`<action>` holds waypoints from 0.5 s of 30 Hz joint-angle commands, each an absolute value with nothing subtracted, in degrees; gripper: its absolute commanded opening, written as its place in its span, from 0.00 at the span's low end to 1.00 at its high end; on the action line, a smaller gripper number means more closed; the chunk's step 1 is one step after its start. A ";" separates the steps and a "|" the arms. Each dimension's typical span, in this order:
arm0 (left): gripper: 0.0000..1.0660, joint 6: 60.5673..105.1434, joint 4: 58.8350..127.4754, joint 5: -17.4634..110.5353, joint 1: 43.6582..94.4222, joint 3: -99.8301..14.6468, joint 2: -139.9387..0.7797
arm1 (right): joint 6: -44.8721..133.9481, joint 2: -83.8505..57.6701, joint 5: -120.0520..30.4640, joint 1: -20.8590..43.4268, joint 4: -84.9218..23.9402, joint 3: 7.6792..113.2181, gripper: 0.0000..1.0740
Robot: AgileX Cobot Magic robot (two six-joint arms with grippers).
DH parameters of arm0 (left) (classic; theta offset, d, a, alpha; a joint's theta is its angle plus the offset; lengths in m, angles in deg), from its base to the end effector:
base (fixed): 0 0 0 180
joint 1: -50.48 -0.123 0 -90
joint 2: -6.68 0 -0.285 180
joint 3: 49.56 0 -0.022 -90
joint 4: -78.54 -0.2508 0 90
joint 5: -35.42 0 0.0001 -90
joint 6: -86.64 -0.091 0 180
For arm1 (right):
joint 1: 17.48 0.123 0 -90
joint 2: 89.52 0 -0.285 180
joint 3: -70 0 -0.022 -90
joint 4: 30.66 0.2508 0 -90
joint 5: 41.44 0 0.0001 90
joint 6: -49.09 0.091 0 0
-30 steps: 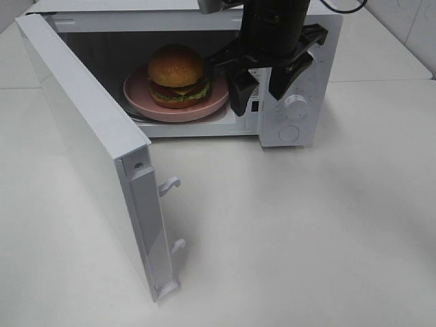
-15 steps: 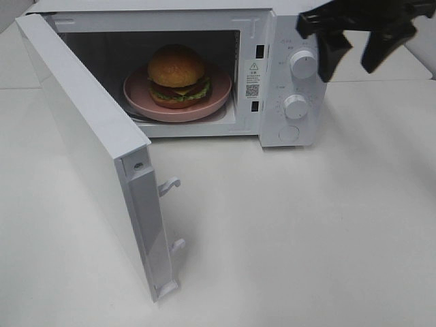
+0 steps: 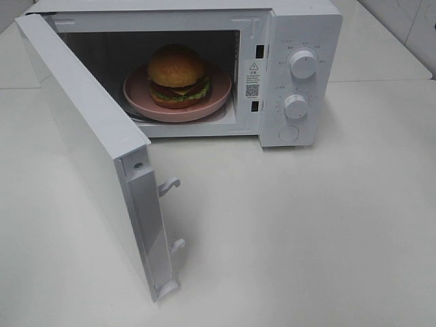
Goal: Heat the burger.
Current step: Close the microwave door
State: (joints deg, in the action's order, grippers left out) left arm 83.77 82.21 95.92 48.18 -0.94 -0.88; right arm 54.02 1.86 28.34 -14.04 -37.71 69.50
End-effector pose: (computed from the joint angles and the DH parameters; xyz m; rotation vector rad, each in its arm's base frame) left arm -0.0050 -0.0053 0.2776 0.0130 2.0348 -0.0199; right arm 0.2869 0.0067 0.3359 0.0029 2.8106 -0.1385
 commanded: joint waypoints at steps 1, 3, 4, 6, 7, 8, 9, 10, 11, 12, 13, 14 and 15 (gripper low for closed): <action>0.00 83.77 82.61 95.12 48.01 -0.82 0.26 | 54.25 -5.24 29.66 -14.10 -36.79 64.40 0.58; 0.00 83.77 82.61 95.12 48.01 -0.82 0.26 | 54.25 -9.02 29.66 -14.04 -36.45 60.85 0.58; 0.00 83.77 82.61 95.12 48.01 -0.82 0.26 | 54.25 -12.75 29.66 -14.04 -36.22 57.47 0.58; 0.00 83.77 82.61 95.12 48.01 -0.82 0.26 | 54.14 -14.81 29.66 -14.04 -36.22 55.46 0.58; 0.00 83.77 82.61 95.12 48.01 -0.82 0.26 | 53.96 -18.42 29.66 -14.04 -36.22 51.85 0.58; 0.00 83.77 82.61 95.12 48.01 -0.82 0.26 | 53.68 -20.42 29.66 -14.04 -36.16 49.79 0.58; 0.00 83.77 82.61 95.12 48.01 -0.82 0.26 | 53.68 -20.42 29.66 -14.04 -36.16 49.79 0.58; 0.00 83.77 82.61 95.12 48.01 -0.82 0.26 | 53.22 -24.43 29.66 -14.04 -36.16 45.84 0.58; 0.00 83.77 82.61 95.12 48.01 -0.82 0.26 | 52.99 -26.33 29.66 -14.04 -36.16 44.00 0.58; 0.00 83.77 82.61 95.12 48.01 -0.82 0.26 | 52.99 -26.33 29.66 -14.04 -36.16 44.00 0.58; 0.00 83.77 82.61 95.12 48.01 -0.82 0.26 | 52.70 -29.71 29.66 -14.04 -36.16 40.97 0.58; 0.00 83.77 82.61 95.12 48.01 -0.82 0.26 | 52.70 -31.14 29.66 -14.04 -36.11 39.71 0.58; 0.00 83.77 82.61 95.12 48.01 -0.82 0.26 | 52.70 -31.14 29.66 -14.04 -36.11 39.71 0.58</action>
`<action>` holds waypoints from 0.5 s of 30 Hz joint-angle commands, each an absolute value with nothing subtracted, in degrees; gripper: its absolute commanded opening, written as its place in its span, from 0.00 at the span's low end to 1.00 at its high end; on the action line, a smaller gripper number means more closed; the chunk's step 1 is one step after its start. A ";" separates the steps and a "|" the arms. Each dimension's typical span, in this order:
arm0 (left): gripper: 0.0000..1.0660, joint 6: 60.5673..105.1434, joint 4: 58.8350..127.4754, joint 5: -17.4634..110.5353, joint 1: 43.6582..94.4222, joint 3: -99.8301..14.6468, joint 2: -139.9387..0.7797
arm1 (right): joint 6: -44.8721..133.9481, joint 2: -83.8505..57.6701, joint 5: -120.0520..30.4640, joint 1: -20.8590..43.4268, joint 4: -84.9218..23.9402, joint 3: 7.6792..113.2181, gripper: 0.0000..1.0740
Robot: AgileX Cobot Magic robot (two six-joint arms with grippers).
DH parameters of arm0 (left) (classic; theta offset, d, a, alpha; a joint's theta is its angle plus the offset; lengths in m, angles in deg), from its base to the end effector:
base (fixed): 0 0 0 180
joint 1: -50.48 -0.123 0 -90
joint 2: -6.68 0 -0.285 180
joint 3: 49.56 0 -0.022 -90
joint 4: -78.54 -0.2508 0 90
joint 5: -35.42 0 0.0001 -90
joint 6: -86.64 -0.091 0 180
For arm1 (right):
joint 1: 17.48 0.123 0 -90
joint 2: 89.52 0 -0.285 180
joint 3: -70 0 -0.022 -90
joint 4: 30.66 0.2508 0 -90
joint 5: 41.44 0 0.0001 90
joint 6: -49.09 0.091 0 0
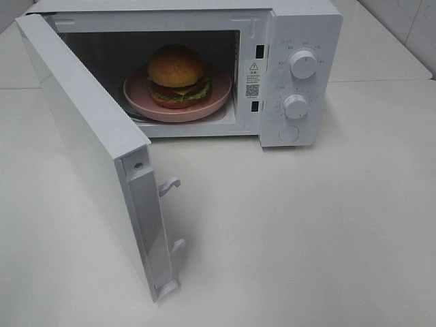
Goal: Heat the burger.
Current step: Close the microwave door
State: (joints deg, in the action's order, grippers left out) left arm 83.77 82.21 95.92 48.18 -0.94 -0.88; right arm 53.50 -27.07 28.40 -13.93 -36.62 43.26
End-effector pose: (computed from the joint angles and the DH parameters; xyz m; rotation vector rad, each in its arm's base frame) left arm -0.0050 -0.0053 0.2776 0.0130 2.0348 -0.0199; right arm 0.1514 0.0005 0.3167 -0.0039 2.7676 -0.1085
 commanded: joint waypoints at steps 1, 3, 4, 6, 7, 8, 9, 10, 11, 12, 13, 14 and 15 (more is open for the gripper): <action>0.00 83.77 82.61 95.12 48.01 -0.82 0.26 | 52.70 -34.75 29.66 -14.04 -35.88 36.67 0.58; 0.00 83.77 82.61 95.12 48.01 -0.82 0.26 | 52.70 -38.30 29.60 -14.04 -35.88 33.75 0.58; 0.00 83.77 82.61 95.12 48.01 -0.82 0.26 | 52.70 -39.73 29.55 -14.04 -35.88 32.66 0.58; 0.00 83.77 82.61 95.12 48.01 -0.82 0.26 | 52.82 -43.34 28.92 -14.04 -35.88 30.14 0.58; 0.00 83.77 82.61 95.12 48.01 -0.82 0.26 | 53.05 -44.83 28.34 -14.04 -35.82 29.17 0.58; 0.00 83.77 82.61 95.12 48.01 -0.82 0.26 | 53.05 -44.83 28.34 -14.04 -35.82 29.17 0.58; 0.00 83.77 82.61 95.12 48.01 -0.82 0.26 | 53.10 -48.27 26.57 -14.04 -35.70 27.27 0.58; 0.00 83.77 82.61 95.12 48.01 -0.82 0.26 | 53.10 -48.27 26.57 -14.04 -35.70 27.27 0.58; 0.00 83.77 82.61 95.12 48.01 -0.82 0.26 | 53.10 -52.57 24.16 -14.04 -35.70 25.10 0.58; 0.00 83.77 82.61 95.12 48.01 -0.82 0.26 | 53.05 -54.11 22.79 -14.04 -35.70 24.07 0.58; 0.00 83.77 82.61 95.12 48.01 -0.82 0.26 | 53.05 -54.11 22.79 -14.04 -35.70 24.07 0.58; 0.00 83.77 82.61 95.12 48.01 -0.82 0.26 | 52.87 -57.55 21.07 -14.04 -35.70 23.84 0.58; 0.00 83.77 82.61 95.12 48.01 -0.82 0.26 | 52.87 -59.50 20.27 -14.04 -35.70 23.78 0.58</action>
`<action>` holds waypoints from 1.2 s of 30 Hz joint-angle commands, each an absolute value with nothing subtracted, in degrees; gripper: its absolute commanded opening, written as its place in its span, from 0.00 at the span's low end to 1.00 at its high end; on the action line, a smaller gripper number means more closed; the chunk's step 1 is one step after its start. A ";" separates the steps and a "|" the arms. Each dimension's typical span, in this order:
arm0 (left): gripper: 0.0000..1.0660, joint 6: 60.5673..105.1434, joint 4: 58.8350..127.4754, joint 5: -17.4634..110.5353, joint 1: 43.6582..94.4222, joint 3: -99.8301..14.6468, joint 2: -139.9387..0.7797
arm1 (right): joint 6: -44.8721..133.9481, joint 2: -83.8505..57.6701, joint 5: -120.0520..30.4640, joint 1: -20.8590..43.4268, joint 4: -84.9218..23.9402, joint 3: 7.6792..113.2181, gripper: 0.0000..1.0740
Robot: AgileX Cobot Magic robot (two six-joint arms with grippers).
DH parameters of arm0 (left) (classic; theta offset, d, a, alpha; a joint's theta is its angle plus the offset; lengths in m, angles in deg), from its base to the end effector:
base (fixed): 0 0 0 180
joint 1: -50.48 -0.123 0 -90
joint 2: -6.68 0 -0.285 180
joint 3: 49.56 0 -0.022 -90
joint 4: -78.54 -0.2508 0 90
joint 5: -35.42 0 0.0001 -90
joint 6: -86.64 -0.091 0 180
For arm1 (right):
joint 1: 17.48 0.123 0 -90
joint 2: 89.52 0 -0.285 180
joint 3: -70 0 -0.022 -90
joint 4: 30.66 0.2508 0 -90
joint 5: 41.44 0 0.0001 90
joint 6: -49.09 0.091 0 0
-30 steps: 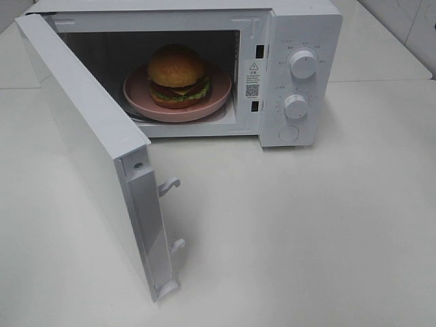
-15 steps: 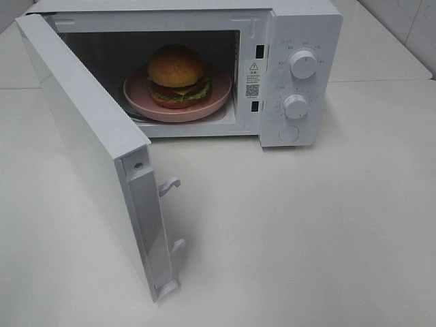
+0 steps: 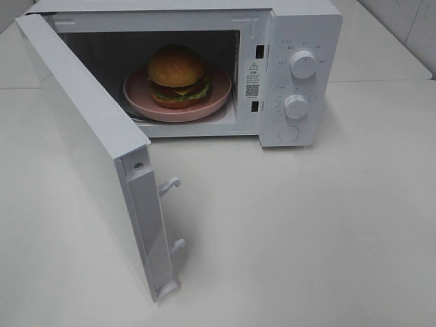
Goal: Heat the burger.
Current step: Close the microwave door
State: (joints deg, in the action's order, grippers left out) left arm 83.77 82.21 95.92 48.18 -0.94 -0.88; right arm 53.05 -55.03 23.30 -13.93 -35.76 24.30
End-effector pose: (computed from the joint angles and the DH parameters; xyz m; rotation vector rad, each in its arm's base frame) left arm -0.0050 -0.0053 0.2776 0.0130 2.0348 -0.0199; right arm 0.0610 -0.0036 0.2746 -0.0068 2.5246 -0.0643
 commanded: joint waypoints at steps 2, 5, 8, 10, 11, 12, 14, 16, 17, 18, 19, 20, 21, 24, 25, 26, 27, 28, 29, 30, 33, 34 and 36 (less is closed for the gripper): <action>0.00 83.77 82.61 95.12 48.01 -0.82 0.26 | 52.53 -62.71 19.12 -14.04 -35.76 23.49 0.57; 0.00 83.77 82.61 95.12 48.01 -0.82 0.26 | 52.42 -67.86 16.60 -14.04 -35.70 21.89 0.56; 0.00 83.77 82.61 95.12 48.01 -0.82 0.26 | 52.19 -72.51 15.85 -14.04 -35.76 21.72 0.55; 0.00 83.77 82.61 95.12 48.01 -0.82 0.26 | 52.19 -75.31 15.62 -14.04 -35.76 21.72 0.54; 0.00 83.77 82.61 95.12 48.01 -0.82 0.26 | 52.19 -76.86 15.62 -14.04 -35.76 21.72 0.54; 0.00 83.77 82.61 95.12 48.01 -0.82 0.26 | 52.19 -76.86 15.62 -14.04 -35.76 21.72 0.54; 0.00 83.77 82.61 95.12 48.01 -0.82 0.26 | 52.07 -82.13 15.62 -14.04 -35.76 21.72 0.53; 0.00 83.77 82.61 95.12 48.01 -0.82 0.26 | 52.07 -83.45 15.62 -14.04 -35.76 21.72 0.53; 0.00 83.77 82.61 95.12 48.01 -0.82 0.26 | 52.07 -83.45 15.62 -14.04 -35.76 21.72 0.53; 0.00 83.77 82.61 95.12 48.01 -0.82 0.26 | 52.07 -83.45 15.91 -14.04 -35.70 21.72 0.53; 0.00 83.77 82.67 95.12 48.01 -0.82 0.26 | 52.02 -83.51 15.80 -14.04 -35.65 21.49 0.53; 0.00 83.77 82.67 95.12 48.01 -0.82 0.26 | 52.02 -83.51 15.80 -14.04 -35.65 21.49 0.53; 0.00 83.77 82.67 95.12 48.01 -0.82 0.09 | 52.02 -83.51 15.80 -14.04 -35.65 21.49 0.52; 0.00 83.77 82.67 95.12 48.01 -0.82 0.09 | 52.02 -83.51 15.80 -14.04 -35.65 21.49 0.52; 0.00 83.77 82.67 95.12 48.01 -0.82 0.09 | 52.02 -83.51 15.80 -14.04 -35.65 21.49 0.52; 0.00 83.77 82.67 95.12 48.01 -0.82 0.09 | 52.02 -83.51 15.80 -14.04 -35.65 21.49 0.52; 0.00 83.77 82.67 95.12 48.01 -0.82 0.09 | 52.02 -83.51 15.80 -14.04 -35.65 21.49 0.52; 0.00 83.77 82.67 95.12 48.01 -0.82 0.09 | 52.02 -83.51 15.80 -14.04 -35.65 21.49 0.52; 0.00 83.77 82.67 95.12 48.01 -0.82 0.09 | 52.02 -83.51 15.80 -14.04 -35.65 21.49 0.52; 0.00 82.80 82.21 95.12 48.01 -0.82 0.03 | 52.02 -83.51 15.80 -14.04 -35.65 21.49 0.52; 0.00 80.11 81.81 95.12 48.01 -0.82 -0.60 | 52.02 -83.51 15.80 -14.04 -35.65 21.49 0.52; 0.00 80.11 81.81 95.12 48.01 -0.82 -0.60 | 52.02 -83.51 15.80 -14.04 -35.65 21.49 0.52; 0.00 79.59 81.81 95.12 48.01 -0.82 -1.97 | 52.02 -83.51 15.80 -14.04 -35.65 21.49 0.52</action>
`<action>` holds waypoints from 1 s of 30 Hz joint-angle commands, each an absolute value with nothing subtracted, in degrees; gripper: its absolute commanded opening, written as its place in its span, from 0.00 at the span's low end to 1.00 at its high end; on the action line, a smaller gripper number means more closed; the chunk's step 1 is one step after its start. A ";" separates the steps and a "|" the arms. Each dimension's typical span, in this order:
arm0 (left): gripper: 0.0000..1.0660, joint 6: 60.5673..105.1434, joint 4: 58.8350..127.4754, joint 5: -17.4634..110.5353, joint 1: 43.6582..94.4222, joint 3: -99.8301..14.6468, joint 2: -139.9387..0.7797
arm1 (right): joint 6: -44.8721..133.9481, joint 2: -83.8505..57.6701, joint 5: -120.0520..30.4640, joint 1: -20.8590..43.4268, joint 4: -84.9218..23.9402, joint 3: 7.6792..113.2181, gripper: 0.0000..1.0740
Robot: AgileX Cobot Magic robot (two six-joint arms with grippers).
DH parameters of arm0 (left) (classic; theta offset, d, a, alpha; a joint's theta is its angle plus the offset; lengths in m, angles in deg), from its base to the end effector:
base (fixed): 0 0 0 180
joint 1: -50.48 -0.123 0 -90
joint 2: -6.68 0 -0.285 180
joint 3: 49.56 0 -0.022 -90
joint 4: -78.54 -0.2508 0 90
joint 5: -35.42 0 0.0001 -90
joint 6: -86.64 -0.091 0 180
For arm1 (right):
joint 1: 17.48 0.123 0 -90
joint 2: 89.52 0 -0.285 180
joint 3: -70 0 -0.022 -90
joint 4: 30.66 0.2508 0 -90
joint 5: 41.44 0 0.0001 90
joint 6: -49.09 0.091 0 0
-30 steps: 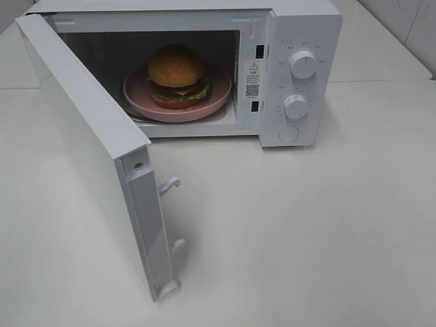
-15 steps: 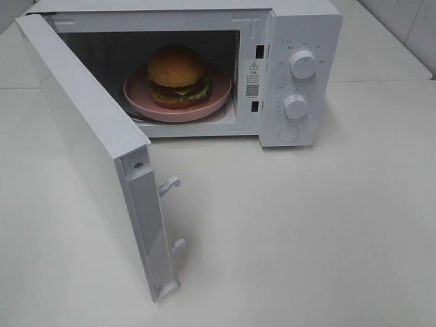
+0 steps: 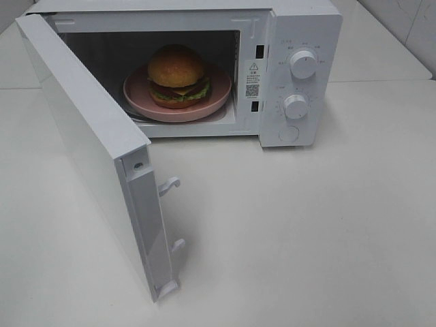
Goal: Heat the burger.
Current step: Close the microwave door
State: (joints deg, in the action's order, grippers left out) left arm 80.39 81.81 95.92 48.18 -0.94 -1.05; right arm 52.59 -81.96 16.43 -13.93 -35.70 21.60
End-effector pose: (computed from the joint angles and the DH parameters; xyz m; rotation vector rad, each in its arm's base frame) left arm -0.0046 -0.0047 0.2775 0.0727 2.0369 0.0253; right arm -0.0036 -0.0070 0.2825 0.0009 1.9838 -0.0245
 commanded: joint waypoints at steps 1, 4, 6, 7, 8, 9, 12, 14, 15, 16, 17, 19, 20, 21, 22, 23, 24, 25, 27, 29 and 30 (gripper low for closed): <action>0.00 79.59 81.81 95.12 48.01 -0.82 -1.97 | 52.02 -83.51 15.80 -14.04 -35.65 21.49 0.52; 0.00 79.59 81.81 95.12 48.01 -0.82 -3.23 | 52.02 -83.51 15.80 -14.04 -35.65 21.49 0.52; 0.00 79.59 81.93 95.12 48.01 -0.82 -3.75 | 52.07 -83.51 15.80 -14.04 -35.65 21.49 0.52; 0.00 79.59 82.38 95.12 48.01 -0.82 -4.03 | 52.07 -83.51 15.80 -14.04 -35.65 21.49 0.52; 0.00 79.59 83.24 95.01 48.01 -1.05 -4.32 | 52.07 -83.51 15.80 -14.04 -35.65 21.49 0.52; 0.00 79.59 83.24 95.01 48.01 -1.05 -4.32 | 52.07 -83.51 15.80 -14.04 -35.65 21.49 0.52; 0.00 79.59 83.47 92.72 48.01 -2.20 -5.24 | 52.07 -83.51 15.80 -14.04 -35.65 21.49 0.52; 0.00 79.59 85.19 86.59 48.01 -2.83 -6.61 | 52.07 -83.51 15.80 -14.04 -35.65 21.49 0.52; 0.00 79.59 85.19 86.59 48.01 -2.83 -6.61 | 52.07 -83.51 15.80 -14.04 -35.65 21.49 0.52; 0.00 79.59 86.34 82.69 48.01 -2.66 -8.27 | 52.07 -83.51 15.80 -14.04 -35.65 21.49 0.52; 0.00 79.59 87.02 80.46 48.01 -2.37 -9.48 | 52.07 -83.51 15.80 -14.04 -35.65 21.49 0.52; 0.00 78.44 88.40 75.70 48.01 -1.80 -12.17 | 52.07 -83.51 15.80 -14.04 -35.65 21.49 0.52; 0.00 77.47 89.14 73.87 48.01 -1.57 -13.66 | 52.07 -83.51 15.80 -14.04 -35.65 21.49 0.52; 0.00 77.47 89.14 73.87 48.01 -1.57 -13.66 | 52.07 -83.51 15.80 -14.04 -35.65 21.49 0.52; 0.00 74.43 91.32 69.34 48.01 -1.22 -17.78 | 52.07 -83.51 15.80 -14.04 -35.65 21.49 0.52; 0.00 74.43 91.32 69.34 48.01 -1.22 -17.78 | 52.07 -83.51 15.80 -14.04 -35.65 21.49 0.52; 0.00 72.60 92.52 67.85 48.01 -1.22 -20.19 | 52.07 -83.51 15.80 -14.04 -35.65 21.49 0.52; 0.00 68.82 94.82 64.18 48.01 -1.22 -24.83 | 52.07 -83.51 15.80 -14.04 -35.65 21.49 0.52; 0.00 64.41 97.40 61.20 48.01 -1.22 -30.50 | 52.07 -83.51 15.80 -14.04 -35.65 21.49 0.52; 0.00 62.74 98.66 60.17 48.01 -1.22 -32.85 | 52.07 -83.51 15.80 -14.04 -35.65 21.49 0.52; 0.00 58.68 101.98 57.88 48.01 -1.22 -38.18 | 52.07 -83.51 15.80 -14.04 -35.65 21.49 0.52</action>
State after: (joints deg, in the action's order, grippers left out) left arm 60.11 100.78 59.54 48.18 -1.57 -37.67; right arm 52.59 -81.96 16.43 -13.93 -35.70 21.60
